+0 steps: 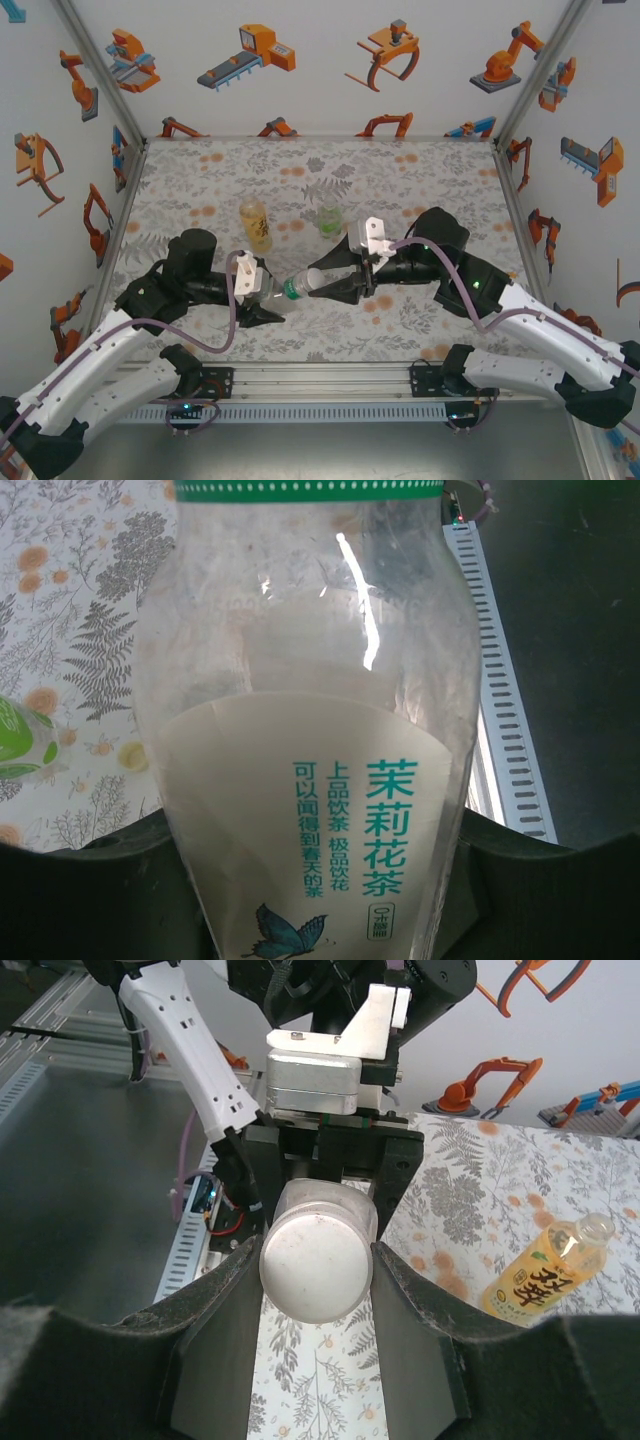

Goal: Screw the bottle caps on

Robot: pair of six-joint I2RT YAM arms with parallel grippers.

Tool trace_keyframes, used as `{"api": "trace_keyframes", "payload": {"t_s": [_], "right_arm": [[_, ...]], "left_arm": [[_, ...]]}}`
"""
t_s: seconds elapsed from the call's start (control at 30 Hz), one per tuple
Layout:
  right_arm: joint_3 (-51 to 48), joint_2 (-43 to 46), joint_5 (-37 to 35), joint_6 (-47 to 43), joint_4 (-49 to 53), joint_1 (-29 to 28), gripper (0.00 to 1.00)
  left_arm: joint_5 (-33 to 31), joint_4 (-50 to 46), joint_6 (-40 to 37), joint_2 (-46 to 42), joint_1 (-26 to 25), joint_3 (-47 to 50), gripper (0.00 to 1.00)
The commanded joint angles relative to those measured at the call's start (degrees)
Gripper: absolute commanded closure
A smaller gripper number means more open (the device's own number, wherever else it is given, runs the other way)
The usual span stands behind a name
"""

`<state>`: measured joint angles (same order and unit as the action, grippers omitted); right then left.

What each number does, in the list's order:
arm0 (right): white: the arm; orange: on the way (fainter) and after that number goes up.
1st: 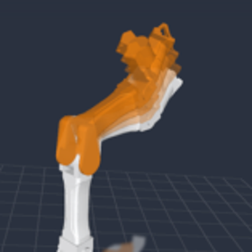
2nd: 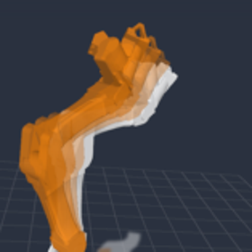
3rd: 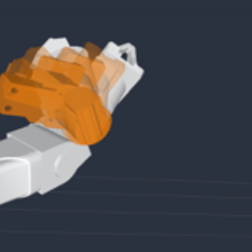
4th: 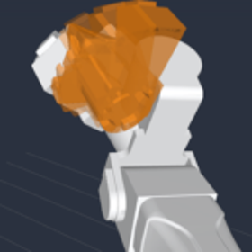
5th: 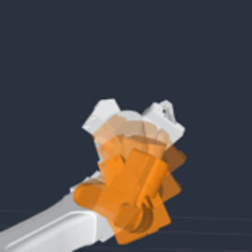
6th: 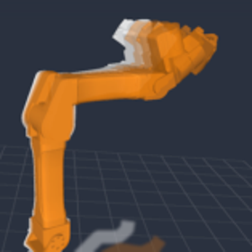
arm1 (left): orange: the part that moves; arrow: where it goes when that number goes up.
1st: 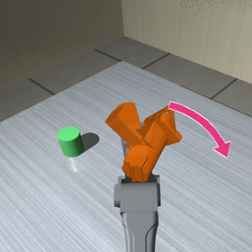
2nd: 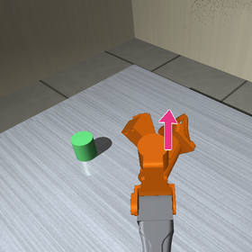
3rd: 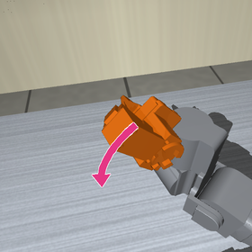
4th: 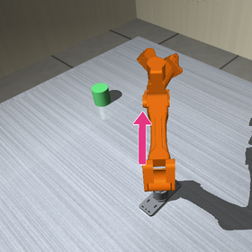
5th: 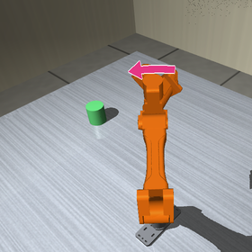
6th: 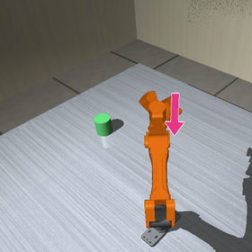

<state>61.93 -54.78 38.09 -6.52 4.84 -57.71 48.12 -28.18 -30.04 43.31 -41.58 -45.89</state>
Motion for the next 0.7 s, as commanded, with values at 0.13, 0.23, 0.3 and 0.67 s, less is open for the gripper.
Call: {"api": "trace_keyframes", "payload": {"t_s": [0.13,0.23,0.3,0.67], "right_arm": [[0.28,-2.33,-0.65,-0.37,3.83,-1.94,0.79],[-0.68,-2.34,-2.11,1.62,2.20,-1.91,0.80],[-1.75,-2.18,-3.40,3.37,0.54,-1.94,0.80],[-5.18,-1.99,-16.29,14.55,-3.29,-2.03,0.87]], "left_arm": [[-0.18,4.47,1.70,-1.16,0.58,-0.20,1.00],[-1.26,5.15,1.90,-2.37,0.63,0.35,1.00],[-2.00,5.59,1.89,-3.18,0.65,0.71,1.00],[-4.77,6.96,1.77,-5.37,0.68,1.77,1.00]]}}
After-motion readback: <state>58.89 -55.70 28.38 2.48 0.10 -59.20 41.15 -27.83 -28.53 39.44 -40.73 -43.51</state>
